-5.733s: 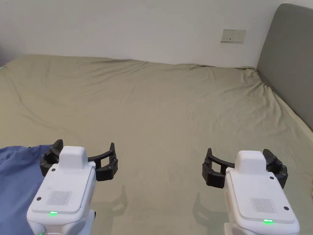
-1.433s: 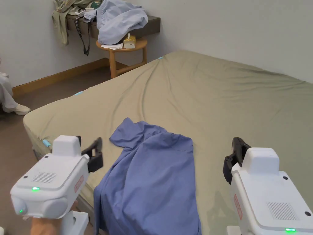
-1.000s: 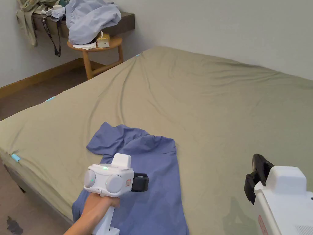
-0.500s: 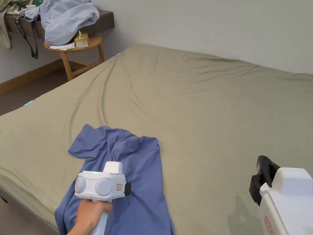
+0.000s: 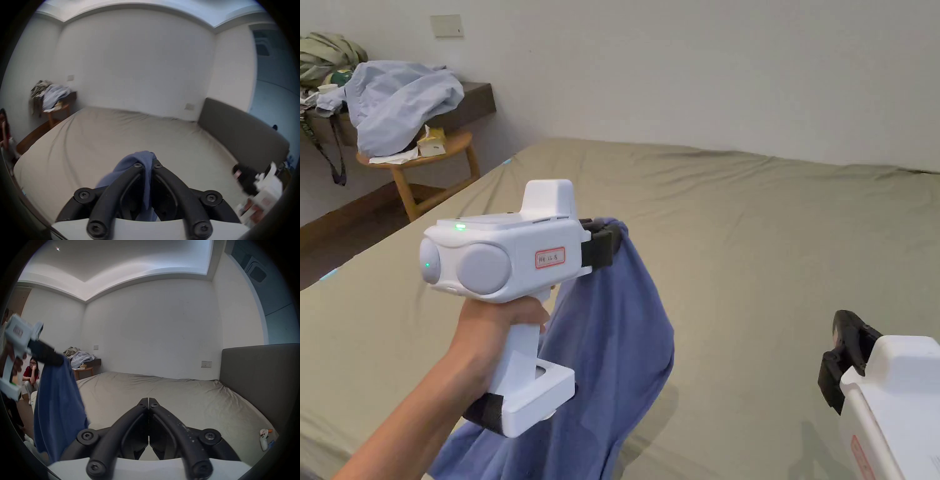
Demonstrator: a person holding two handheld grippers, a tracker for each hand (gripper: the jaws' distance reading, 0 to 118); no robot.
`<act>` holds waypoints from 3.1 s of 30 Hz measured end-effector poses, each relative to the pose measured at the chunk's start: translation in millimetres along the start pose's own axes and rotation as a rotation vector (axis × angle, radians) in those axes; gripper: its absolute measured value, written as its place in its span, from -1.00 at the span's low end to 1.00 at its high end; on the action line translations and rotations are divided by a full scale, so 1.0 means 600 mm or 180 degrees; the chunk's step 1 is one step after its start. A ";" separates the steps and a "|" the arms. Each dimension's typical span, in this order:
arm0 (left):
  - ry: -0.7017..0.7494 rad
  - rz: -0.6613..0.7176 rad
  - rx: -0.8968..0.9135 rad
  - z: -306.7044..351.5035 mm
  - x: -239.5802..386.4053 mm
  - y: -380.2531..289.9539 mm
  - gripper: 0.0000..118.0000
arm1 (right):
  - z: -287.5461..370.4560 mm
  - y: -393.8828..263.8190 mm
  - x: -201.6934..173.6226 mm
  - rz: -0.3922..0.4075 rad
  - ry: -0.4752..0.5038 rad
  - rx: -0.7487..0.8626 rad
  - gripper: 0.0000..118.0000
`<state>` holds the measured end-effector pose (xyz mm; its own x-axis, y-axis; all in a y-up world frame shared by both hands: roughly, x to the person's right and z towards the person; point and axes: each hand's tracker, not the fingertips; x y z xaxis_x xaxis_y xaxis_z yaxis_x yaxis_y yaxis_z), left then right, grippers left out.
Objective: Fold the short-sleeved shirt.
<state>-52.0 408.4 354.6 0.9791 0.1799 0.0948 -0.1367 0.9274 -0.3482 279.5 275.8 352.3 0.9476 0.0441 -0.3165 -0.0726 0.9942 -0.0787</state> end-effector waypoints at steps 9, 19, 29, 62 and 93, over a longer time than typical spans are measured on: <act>-0.0892 -0.0424 0.0060 -0.118 0.203 0.049 -0.92 | 0.071 0.017 0.117 0.0038 -0.0579 0.0120 -0.98; -0.1351 -0.0626 -0.1025 -0.273 0.348 -0.159 -0.92 | 0.143 -0.006 0.227 0.0036 -0.1171 0.0016 -0.98; -0.0703 -0.0953 -0.2302 -0.405 0.346 -0.449 -0.92 | 0.145 -0.049 0.253 -0.0004 -0.1249 -0.0247 -0.98; 0.0503 -0.0585 0.0862 -0.092 0.132 -0.237 -1.00 | 0.127 0.022 0.185 0.0066 -0.1075 0.0038 -0.98; 0.0339 -0.0079 -0.2243 -0.325 0.166 -0.471 0.09 | 0.089 -0.060 0.244 -0.0033 -0.1161 -0.0375 -0.98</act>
<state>113.3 100.0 280.5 0.9950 0.0952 0.0314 -0.0196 0.4917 -0.8705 437.7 251.7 359.3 0.9954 0.0870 0.0404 -0.0775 0.9777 -0.1951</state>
